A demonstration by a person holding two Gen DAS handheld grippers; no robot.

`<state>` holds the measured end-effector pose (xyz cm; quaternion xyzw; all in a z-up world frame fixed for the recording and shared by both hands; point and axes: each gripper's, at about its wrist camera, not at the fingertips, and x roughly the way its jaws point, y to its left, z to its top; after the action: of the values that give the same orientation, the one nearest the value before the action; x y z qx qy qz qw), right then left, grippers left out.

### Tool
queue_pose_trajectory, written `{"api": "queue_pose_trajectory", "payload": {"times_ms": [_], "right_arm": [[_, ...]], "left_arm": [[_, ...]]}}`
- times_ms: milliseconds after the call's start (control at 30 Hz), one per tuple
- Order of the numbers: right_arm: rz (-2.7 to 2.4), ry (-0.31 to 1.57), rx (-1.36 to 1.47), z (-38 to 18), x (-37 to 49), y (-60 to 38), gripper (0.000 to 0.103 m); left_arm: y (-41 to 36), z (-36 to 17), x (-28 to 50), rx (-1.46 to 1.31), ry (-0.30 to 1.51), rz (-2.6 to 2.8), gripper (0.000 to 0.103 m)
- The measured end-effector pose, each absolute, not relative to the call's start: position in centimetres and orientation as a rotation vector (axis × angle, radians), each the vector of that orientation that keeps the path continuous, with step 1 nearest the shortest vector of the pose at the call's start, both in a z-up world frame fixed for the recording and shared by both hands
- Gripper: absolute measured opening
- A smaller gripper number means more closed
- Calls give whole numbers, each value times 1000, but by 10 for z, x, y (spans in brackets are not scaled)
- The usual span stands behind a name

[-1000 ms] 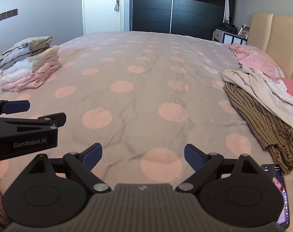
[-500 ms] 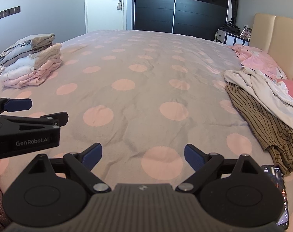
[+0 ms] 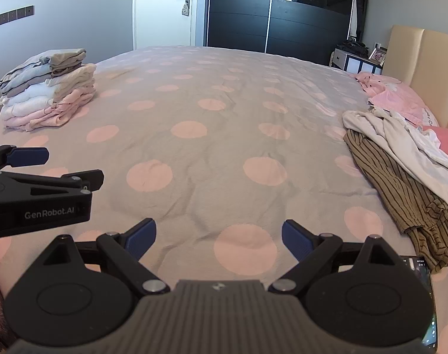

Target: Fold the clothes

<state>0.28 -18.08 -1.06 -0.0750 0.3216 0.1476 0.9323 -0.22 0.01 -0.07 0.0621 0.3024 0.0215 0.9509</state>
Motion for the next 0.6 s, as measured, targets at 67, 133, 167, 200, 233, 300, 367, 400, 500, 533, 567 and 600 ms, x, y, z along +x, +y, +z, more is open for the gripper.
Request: {"api": "queue_pose_trajectory", "payload": {"times_ms": [67, 133, 167, 200, 233, 300, 367, 400, 500, 533, 567, 600], "right_arm": [[302, 657, -157, -11, 2, -181, 93], [303, 658, -159, -12, 2, -181, 93], [303, 659, -161, -12, 2, -181, 93], [303, 659, -163, -12, 2, -181, 93], [304, 660, -164, -12, 2, -181, 93], [305, 659, -169, -11, 2, -181, 93], [304, 655, -178, -12, 1, -181, 93], [302, 652, -182, -12, 1, -181, 93], [298, 654, -185, -12, 1, -183, 93], [296, 660, -183, -12, 2, -185, 93], [294, 667, -180, -11, 3, -188, 93], [291, 675, -178, -10, 5, -191, 93]], "left_arm": [[0, -1, -2, 126, 616, 44, 79], [0, -1, -2, 127, 617, 44, 79], [0, -1, -2, 127, 618, 44, 79], [1, -1, -2, 127, 619, 43, 79], [1, -1, -1, 125, 620, 44, 79], [2, -1, -2, 120, 617, 51, 79], [3, -1, -2, 112, 605, 56, 79], [4, 0, -3, 107, 598, 59, 79], [6, 2, -2, 99, 586, 73, 79], [7, 3, -1, 97, 585, 76, 79], [9, 4, 0, 94, 585, 80, 79], [10, 5, 2, 90, 587, 82, 79]]}}
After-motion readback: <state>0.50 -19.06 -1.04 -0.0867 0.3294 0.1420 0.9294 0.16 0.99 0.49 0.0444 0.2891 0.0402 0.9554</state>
